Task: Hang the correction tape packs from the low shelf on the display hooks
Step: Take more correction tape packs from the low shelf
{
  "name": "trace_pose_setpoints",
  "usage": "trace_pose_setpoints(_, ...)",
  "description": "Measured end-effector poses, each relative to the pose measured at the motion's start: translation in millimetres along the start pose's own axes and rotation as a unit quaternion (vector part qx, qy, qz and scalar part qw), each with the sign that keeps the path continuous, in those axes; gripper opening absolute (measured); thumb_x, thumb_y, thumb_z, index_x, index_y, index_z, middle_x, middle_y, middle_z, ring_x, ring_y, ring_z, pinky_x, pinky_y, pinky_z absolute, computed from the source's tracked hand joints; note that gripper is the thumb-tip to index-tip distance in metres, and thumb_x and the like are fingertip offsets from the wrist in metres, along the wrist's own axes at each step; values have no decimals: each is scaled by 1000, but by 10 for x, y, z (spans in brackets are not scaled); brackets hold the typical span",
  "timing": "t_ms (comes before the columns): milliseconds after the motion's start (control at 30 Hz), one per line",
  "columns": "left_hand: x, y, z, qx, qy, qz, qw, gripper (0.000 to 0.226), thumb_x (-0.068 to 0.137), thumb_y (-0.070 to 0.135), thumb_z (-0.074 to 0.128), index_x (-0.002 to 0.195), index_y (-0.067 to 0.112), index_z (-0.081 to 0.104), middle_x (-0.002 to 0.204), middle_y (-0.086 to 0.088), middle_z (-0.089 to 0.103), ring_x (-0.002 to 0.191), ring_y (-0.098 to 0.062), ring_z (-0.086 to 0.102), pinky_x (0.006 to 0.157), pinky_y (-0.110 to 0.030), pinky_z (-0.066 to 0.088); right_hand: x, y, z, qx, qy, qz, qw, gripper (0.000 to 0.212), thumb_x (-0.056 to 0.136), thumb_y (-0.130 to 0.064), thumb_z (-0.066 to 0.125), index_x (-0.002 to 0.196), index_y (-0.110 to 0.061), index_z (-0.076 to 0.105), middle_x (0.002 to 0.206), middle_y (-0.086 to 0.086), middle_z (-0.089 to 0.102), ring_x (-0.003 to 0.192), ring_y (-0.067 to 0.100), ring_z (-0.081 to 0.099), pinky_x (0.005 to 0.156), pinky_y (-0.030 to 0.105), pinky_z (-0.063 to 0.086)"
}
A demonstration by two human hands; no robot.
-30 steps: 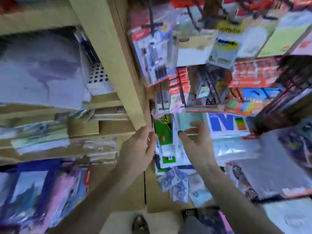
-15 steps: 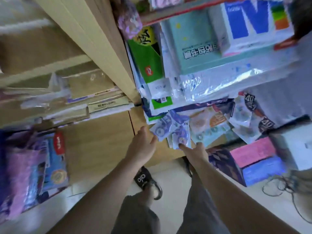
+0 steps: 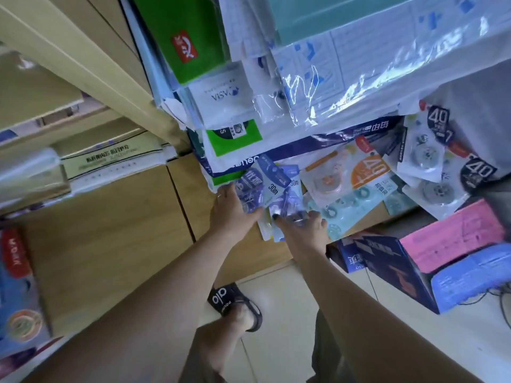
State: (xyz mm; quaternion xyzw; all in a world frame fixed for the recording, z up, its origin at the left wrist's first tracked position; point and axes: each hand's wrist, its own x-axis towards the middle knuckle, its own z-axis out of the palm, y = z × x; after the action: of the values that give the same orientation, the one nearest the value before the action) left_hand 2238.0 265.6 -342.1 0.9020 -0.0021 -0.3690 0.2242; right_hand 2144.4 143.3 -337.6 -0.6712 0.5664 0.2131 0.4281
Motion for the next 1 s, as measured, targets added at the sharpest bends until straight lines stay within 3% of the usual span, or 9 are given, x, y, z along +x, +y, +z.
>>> trace_pose_setpoints(100, 62, 11, 44, 5, 12, -19, 1000, 94, 80, 46, 83, 152, 13, 32, 146, -15, 38, 137, -35, 40, 111, -43, 41, 109, -9, 40, 1, -3, 14, 1000, 85, 68, -52, 83, 131, -6, 49, 129, 14, 51, 125, 37, 50, 108, 49, 43)
trace_pose_setpoints(233, 93, -61, 91, 8, 6, -38, 999, 90, 70, 52, 88, 134, 14, 38, 136, -14, 43, 131, -35, 42, 103, -46, 45, 199, -21, 105, -1, -20, 26, 999, 85, 71, -47, 87, 130, -4, 44, 133, 17, 44, 121, 38, 52, 101, 42, 47)
trace_pose_setpoints(367, 67, -178, 161, -25, -19, -88, 996, 121, 41, 88, 74, 126, 7, 47, 131, -13, 55, 130, -33, 48, 106, -48, 47, 193, -53, 126, -12, -45, 17, 999, 82, 75, -46, 85, 132, -5, 43, 133, 17, 43, 114, 36, 54, 89, 37, 44)
trace_pose_setpoints(467, 119, -367, 268, -91, -20, -135, 986, 132, 25, 100, 66, 121, 10, 59, 127, -11, 63, 121, -27, 60, 98, -44, 56, 179, -47, 93, -23, -60, 5, 998, 84, 76, -49, 85, 135, -7, 44, 133, 15, 42, 110, 34, 55, 89, 38, 47)
trace_pose_setpoints(600, 39, -299, 205, -192, -44, -139, 970, 86, 47, 73, 87, 113, 21, 69, 110, 3, 72, 104, -16, 69, 86, -33, 58, 163, -36, 90, -2, -67, 8, 998, 80, 74, -48, 87, 134, -9, 50, 131, 13, 46, 113, 33, 58, 84, 34, 48)
trace_pose_setpoints(700, 18, -316, 178, -243, -62, -128, 960, 49, 69, 46, 92, 110, 25, 74, 101, 8, 78, 93, -12, 74, 81, -30, 59, 182, -45, 128, 40, -85, 30, 995, 56, 70, -38, 86, 115, -10, 67, 106, 7, 70, 95, 27, 67, 71, 33, 51)
trace_pose_setpoints(767, 12, -334, 152, -269, -71, -138, 951, 47, 71, 39, 93, 111, 21, 75, 103, 2, 80, 91, -16, 76, 82, -33, 61, 184, -56, 139, 60, -101, 47, 992, 44, 68, -34, 85, 104, -13, 71, 90, 3, 72, 82, 23, 67, 61, 26, 48)
trace_pose_setpoints(867, -10, -345, 93, -296, -66, -160, 939, 44, 73, 31, 92, 109, 17, 73, 100, -3, 79, 87, -18, 76, 70, -27, 57, 171, -95, 148, 63, -106, 55, 991, 48, 70, -35, 84, 110, -13, 68, 97, 4, 73, 81, 17, 66, 55, 23, 41)
trace_pose_setpoints(1000, -2, -309, 79, -298, -76, -151, 939, 47, 71, 40, 92, 109, 20, 74, 100, -2, 80, 89, -19, 77, 82, -37, 63, 119, -162, 191, 54, -70, 28, 996, 58, 70, -39, 74, 118, -10, 61, 115, 9, 61, 92, 24, 61, 73, 29, 47)
